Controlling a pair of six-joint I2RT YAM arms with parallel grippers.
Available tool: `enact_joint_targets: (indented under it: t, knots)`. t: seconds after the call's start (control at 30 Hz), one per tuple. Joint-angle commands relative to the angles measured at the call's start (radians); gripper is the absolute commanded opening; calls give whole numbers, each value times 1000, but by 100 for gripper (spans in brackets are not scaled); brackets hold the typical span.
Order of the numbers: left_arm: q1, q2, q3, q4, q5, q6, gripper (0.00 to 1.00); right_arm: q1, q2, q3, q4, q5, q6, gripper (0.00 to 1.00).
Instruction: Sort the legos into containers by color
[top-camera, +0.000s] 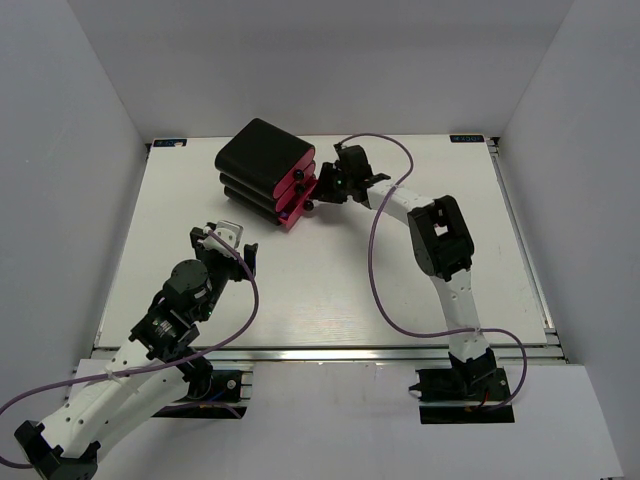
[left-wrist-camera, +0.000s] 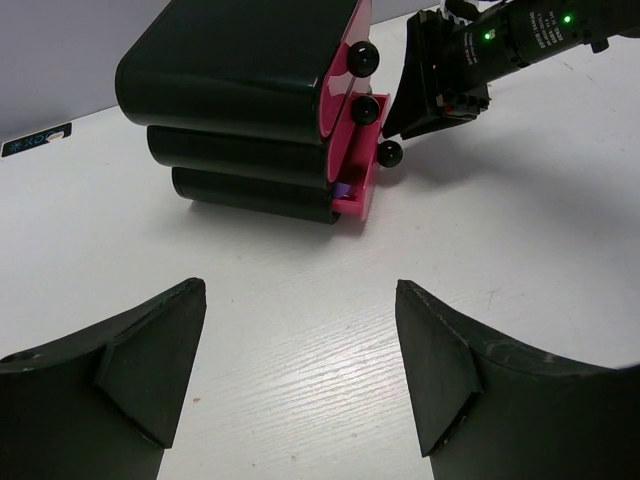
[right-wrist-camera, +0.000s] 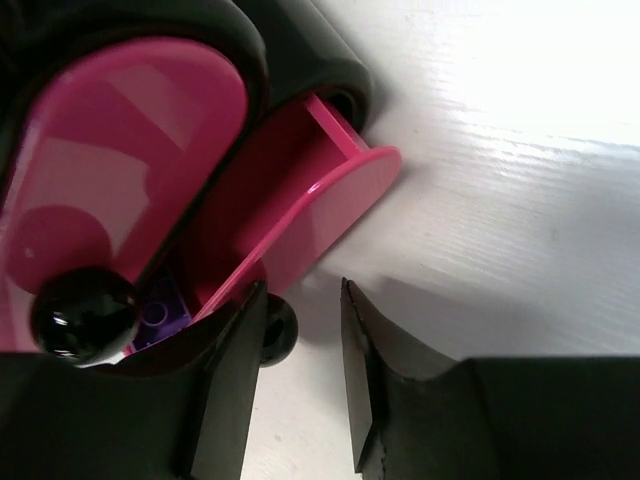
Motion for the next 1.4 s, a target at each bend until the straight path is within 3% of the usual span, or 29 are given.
enact_joint_targets:
  t: [0.0,0.3,0.5,0.63,0.7,0.77,0.8,0.93,1.1,1.23,1.37]
  knots:
    - [2,1,-8,20,-14,9,86,1,9,41,132,-70,58,43]
    - [2,-12,-16,29,-20,13,86,-4,122,168,126,-98,122,42]
    - [2,-25,-22,38,-9,16,86,-13,107,106,131,-110,139,40]
    - [2,-9,-22,38,28,16,86,-36,-46,-71,189,-68,82,41]
    - [2,20,-21,40,67,13,86,-43,-95,-116,177,-38,14,46]
    - [2,48,-13,40,98,0,93,-57,-163,-154,134,-33,-155,82]
    - [2,65,-7,36,147,-19,95,-65,-187,-160,111,-50,-216,89]
    - [2,206,56,4,244,-85,98,-99,-347,-194,-78,-30,-514,89]
    - [2,329,142,-49,374,-135,98,-125,-584,-324,-311,48,-659,89]
    - [2,387,163,-91,462,-129,98,-123,-816,-546,-256,31,-729,89]
    - [2,355,150,-82,477,-125,98,-122,-976,-649,-234,44,-711,89]
